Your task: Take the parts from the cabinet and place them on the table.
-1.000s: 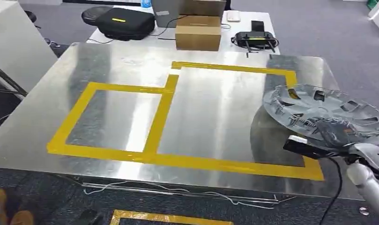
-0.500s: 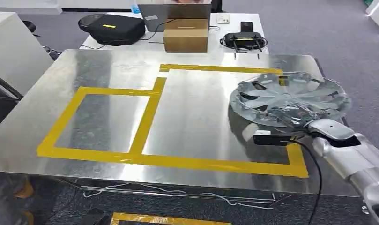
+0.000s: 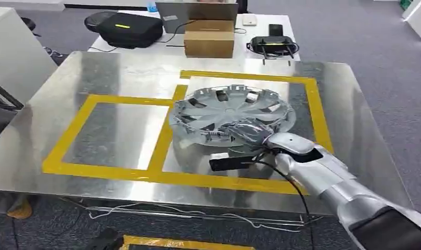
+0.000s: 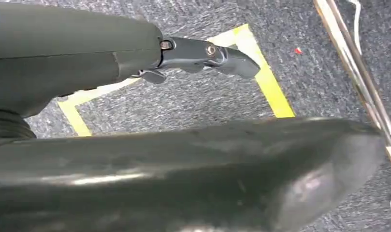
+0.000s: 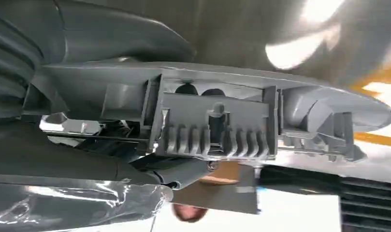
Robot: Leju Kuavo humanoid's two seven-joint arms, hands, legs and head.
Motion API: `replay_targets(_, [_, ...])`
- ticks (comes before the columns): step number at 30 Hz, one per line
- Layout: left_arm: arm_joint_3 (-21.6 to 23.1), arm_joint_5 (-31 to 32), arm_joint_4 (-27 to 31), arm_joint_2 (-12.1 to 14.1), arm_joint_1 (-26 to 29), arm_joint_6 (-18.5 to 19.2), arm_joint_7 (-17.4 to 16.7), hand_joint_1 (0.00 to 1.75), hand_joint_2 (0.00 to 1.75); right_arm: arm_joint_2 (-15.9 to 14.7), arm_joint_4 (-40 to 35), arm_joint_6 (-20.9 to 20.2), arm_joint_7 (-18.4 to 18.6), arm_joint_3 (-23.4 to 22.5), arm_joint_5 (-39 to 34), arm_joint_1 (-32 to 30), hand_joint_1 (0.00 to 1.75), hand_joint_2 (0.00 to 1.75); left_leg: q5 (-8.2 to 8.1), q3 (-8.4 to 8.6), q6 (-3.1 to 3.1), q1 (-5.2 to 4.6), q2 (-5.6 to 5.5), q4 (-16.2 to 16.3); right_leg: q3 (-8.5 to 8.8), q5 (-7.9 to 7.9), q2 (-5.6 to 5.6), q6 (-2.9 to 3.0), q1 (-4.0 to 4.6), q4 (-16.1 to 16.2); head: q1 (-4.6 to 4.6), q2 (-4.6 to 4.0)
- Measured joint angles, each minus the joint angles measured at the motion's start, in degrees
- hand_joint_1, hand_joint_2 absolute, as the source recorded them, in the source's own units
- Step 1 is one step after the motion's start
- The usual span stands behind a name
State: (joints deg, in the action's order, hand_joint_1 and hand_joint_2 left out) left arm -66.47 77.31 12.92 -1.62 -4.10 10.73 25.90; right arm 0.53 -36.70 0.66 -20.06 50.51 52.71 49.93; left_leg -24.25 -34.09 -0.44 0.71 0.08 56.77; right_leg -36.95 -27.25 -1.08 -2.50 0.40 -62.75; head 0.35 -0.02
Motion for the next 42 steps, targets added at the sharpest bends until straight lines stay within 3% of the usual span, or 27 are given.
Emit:
replay_targets(2, [0.1, 0.0, 0.0, 0.0, 0.1, 0.0, 0.0, 0.0, 0.0, 0.5, 0.0, 0.3, 0.6, 0.4, -1.3, -0.4, 1.75, 1.75, -0.06, -0.02, 0.09, 0.02, -0.11, 0.0, -4.54, -4.41, 0.42, -0.44, -0.31, -9.7, -0.05, 0.0])
replay_targets(3, [0.1, 0.0, 0.0, 0.1, 0.2, 0.0, 0.0, 0.0, 0.0, 0.5, 0.0, 0.5, 0.9, 0.5, -1.6, -0.9, 1.75, 1.75, -0.1, 0.01, 0.12, 0.04, -0.2, 0.0, -6.45, -5.54, 0.49, -0.61, -0.42, -13.5, 0.0, 0.0])
replay_targets(4, [0.1, 0.0, 0.0, 0.1, 0.4, -0.1, 0.0, 0.0, 0.0, 0.5, 0.0, 0.8, 1.4, 0.7, -1.9, -1.2, 1.75, 1.75, -0.12, 0.08, 0.1, 0.06, -0.28, 0.0, -7.17, -5.16, 0.49, -0.68, -0.5, -14.4, -0.02, 0.0])
replay_targets(5, [0.1, -0.1, 0.0, 0.1, 0.5, -0.1, 0.0, 0.0, 0.0, 0.5, 0.0, 1.0, 1.8, 0.9, -2.2, -1.5, 1.75, 1.75, -0.19, 0.19, 0.01, 0.1, -0.36, 0.0, -6.39, -3.43, 0.51, -0.69, -0.57, -12.5, 0.0, 0.0])
replay_targets(7, [0.1, -0.1, -0.1, 0.1, 0.6, -0.3, 0.0, 0.0, 0.0, 0.3, 0.1, 1.2, 2.3, 1.1, -2.9, -1.5, 1.75, 1.75, -0.48, 0.62, -0.44, 0.26, -0.37, 0.1, -1.45, 2.02, 0.53, -0.64, -0.61, -2.0, -0.02, 0.0])
replay_targets(8, [0.1, -0.3, -0.1, 0.2, 0.6, -0.3, 0.1, 0.0, 0.0, -0.1, 0.2, 1.4, 2.4, 1.1, -3.4, -1.6, 1.75, 1.75, -0.66, 0.8, -0.73, 0.28, -0.37, 0.1, 0.98, 3.72, 0.6, -0.72, -0.71, 2.7, 0.0, 0.0])
replay_targets(9, [0.1, -0.4, -0.1, 0.5, 0.6, -0.4, 0.2, 0.0, 0.0, -0.4, 0.5, 2.0, 2.4, 1.1, -3.8, -1.7, 1.75, 1.75, -0.8, 0.67, -1.12, -0.16, -0.42, 0.2, 2.02, 2.85, 0.49, -0.48, -0.5, 4.0, -0.04, 0.0])
replay_targets(12, [0.1, -0.5, -0.1, 0.4, 0.7, -0.4, 0.4, 0.0, 0.0, -1.1, 1.0, 2.6, 2.2, 1.1, -4.3, -2.7, 1.75, 1.75, -0.42, 0.8, -1.91, 0.07, -0.49, -0.3, 1.6, 2.94, 0.36, 0.92, -0.19, 3.9, -0.26, 0.0])
replay_targets(14, [0.1, -0.5, -0.2, 0.4, 0.9, -0.4, 0.6, 0.0, 0.0, -1.5, 1.3, 2.3, 3.4, 1.0, -4.3, -2.7, 1.75, 1.75, -1.1, 0.65, -2.57, 0.18, -0.42, 0.2, 1.79, 3.34, 0.4, 1.73, -0.62, 4.4, -0.31, 0.0])
replay_targets(15, [0.1, -0.6, -0.2, 0.4, 0.9, -0.4, 0.7, 0.0, 0.0, -1.6, 1.6, 2.0, 4.1, 1.0, -4.3, -2.7, 1.75, 1.75, -2.79, -0.34, -2.67, 0.14, -0.4, 2.4, 1.77, 3.3, 0.42, 2.07, -0.67, 4.4, -0.52, 0.0])
replay_targets(17, [0.1, -1.0, -0.2, 0.6, 0.9, -0.5, 0.8, 0.0, 0.0, -1.9, 2.8, 1.6, 6.4, 1.0, -4.0, -3.0, 1.75, 1.75, -7.39, -4.71, -2.86, 0.16, -0.4, 11.6, 1.74, 3.27, 0.45, 2.28, -0.62, 4.4, -0.77, 0.0])
replay_targets(18, [0.1, -1.0, -0.2, 0.6, 0.9, -0.5, 0.9, 0.0, 0.0, -2.1, 3.4, 1.4, 7.2, 1.0, -4.0, -3.1, 1.75, 1.75, -8.94, -6.95, -2.91, 0.14, -0.4, 16.1, 1.74, 3.27, 0.53, 2.28, -0.58, 4.4, -0.81, 0.0])
replay_targets(19, [0.1, -1.0, -0.2, 0.7, 1.1, -0.5, 0.9, 0.0, 0.0, -2.2, 4.0, 1.3, 7.5, 1.0, -4.0, -3.1, 1.75, 1.75, -9.03, -8.08, -2.87, 0.15, -0.4, 18.0, 1.76, 3.26, 0.56, 2.28, -0.58, 4.4, -0.81, 0.0])
replay_targets(21, [0.1, -1.0, -0.2, 0.7, 1.2, -0.5, 0.9, 0.0, 0.0, -2.5, 4.7, 1.2, 7.6, 0.7, -4.0, -3.1, 1.75, 1.75, -5.48, -6.33, -2.74, 0.2, -0.4, 14.0, 1.86, 3.28, 0.63, 2.22, -0.6, 4.4, -0.88, 0.0])
replay_targets(23, [0.1, -1.1, -0.2, 0.8, 1.3, -0.5, 0.9, 0.0, 0.0, -2.6, 5.4, 1.2, 8.0, 0.3, -4.0, -3.0, 1.75, 1.75, -1.02, -1.1, -2.65, 0.25, -0.38, 4.3, 2.02, 3.31, 0.67, 1.72, -0.72, 4.3, -0.88, 0.0])
replay_targets(24, [0.1, -1.1, -0.2, 0.8, 1.2, -0.5, 0.9, 0.0, 0.0, -2.8, 5.6, 1.3, 8.0, 0.0, -4.0, -3.0, 1.75, 1.75, -0.95, 0.99, -2.68, 0.27, -0.38, 0.8, 1.89, 3.19, 0.67, 1.25, -0.33, 4.1, -1.03, 0.0])
replay_targets(28, [0.1, -1.1, -0.2, 0.8, 1.3, -0.6, 1.0, 0.0, 0.0, -4.3, 6.5, 1.8, 7.6, -0.7, -4.0, -3.2, 1.75, 1.75, -1.06, 1.12, -0.98, 0.04, -0.56, 0.2, 1.96, 3.08, 0.74, 0.31, -0.44, 4.7, -1.05, 0.0])
replay_targets(29, [0.1, -1.1, -0.2, 0.8, 1.3, -0.7, 1.0, 0.0, 0.0, -4.6, 6.7, 2.1, 7.4, -0.9, -4.0, -3.3, 1.75, 1.75, -0.78, 1.12, -0.55, 0.27, -0.48, 0.0, 1.96, 2.73, 0.75, -0.04, -0.52, 4.3, -1.12, 0.0])
replay_targets(30, [0.1, -1.1, -0.2, 0.8, 1.3, -0.6, 1.0, 0.0, 0.0, -4.8, 6.8, 2.3, 7.2, -1.2, -4.0, -3.3, 1.75, 1.75, -0.72, 1.1, -0.23, 0.27, -0.47, 0.0, 1.32, 1.13, 0.76, -0.4, -0.51, 2.4, -0.79, 0.0])
replay_targets(31, [0.1, -1.1, -0.2, 0.8, 1.3, -0.6, 1.1, 0.0, 1.75, -5.0, 6.9, 2.3, 7.1, -1.5, -4.0, -3.4, 0.0, 0.0, -0.68, 1.05, -0.02, 0.24, -0.46, 0.0, -0.37, -1.44, 0.75, -0.73, -0.52, -1.5, -0.7, 0.0])
replay_targets(33, [0.0, -1.1, -0.2, 1.0, 1.4, -0.3, 1.4, 0.0, 1.75, -5.2, 7.5, 2.3, 7.3, -1.7, -3.7, -3.9, 0.0, 0.0, -0.56, 0.89, 0.22, 0.13, -0.47, 0.0, -4.57, -5.86, 0.74, -0.93, -0.52, -11.0, -0.72, 0.0])
replay_targets(34, [0.0, -1.0, -0.2, 1.0, 1.5, -0.3, 1.4, 0.0, 1.75, -5.3, 7.8, 2.1, 7.5, -1.8, -3.5, -4.1, 0.0, 0.0, -0.52, 0.81, 0.27, 0.05, -0.5, 0.1, -5.8, -6.61, 0.74, -0.92, -0.52, -13.7, -0.72, 0.0])
replay_targets(36, [0.0, -0.8, -0.2, 1.1, 1.7, -0.3, 1.5, 0.0, 1.75, -5.3, 8.2, 1.8, 7.6, -2.0, -3.1, -4.2, 0.0, 0.0, -0.49, 0.82, 0.27, -0.04, -0.55, 0.1, -4.17, -4.25, 0.74, -0.6, -0.5, -10.7, -0.74, 0.0])
replay_targets(37, [0.0, -0.5, -0.2, 1.1, 1.8, -0.3, 2.0, 0.0, 0.0, -5.3, 8.4, 1.0, 7.4, -2.2, -3.6, -4.2, 0.0, 0.0, -0.48, 0.88, 0.23, -0.08, -0.55, 0.1, -1.34, -1.65, 0.74, -0.29, -0.47, -5.4, -0.72, 0.0])
replay_targets(38, [0.1, -0.5, -0.2, 1.1, 1.7, -0.3, 2.5, 0.0, 0.0, -5.3, 8.5, -0.2, 6.9, -2.8, -4.6, -4.1, 0.0, 0.0, -0.48, 0.94, 0.15, -0.09, -0.55, 0.1, 1.74, 0.68, 0.75, 0.0, -0.43, 0.4, -0.72, 0.0])
replay_targets(39, [0.1, -0.5, -0.2, 1.1, 1.7, -0.3, 2.8, 0.0, 0.0, -5.3, 8.5, -1.0, 6.5, -3.3, -5.4, -4.1, 0.0, 0.0, -0.46, 0.93, -0.06, -0.12, -0.54, 0.1, 3.79, 1.54, 0.77, 0.29, -0.39, 4.3, -0.7, 0.0])
replay_targets(42, [0.1, -0.5, -0.2, 1.3, 1.7, -0.7, 2.7, 0.0, 0.0, -5.3, 8.7, -1.5, 2.9, -5.2, -9.7, -4.9, 0.0, 0.0, -0.23, 0.68, -1.1, -0.21, -0.59, 0.0, 3.58, 1.94, 0.61, 0.8, 0.02, 4.4, -0.83, 0.0])
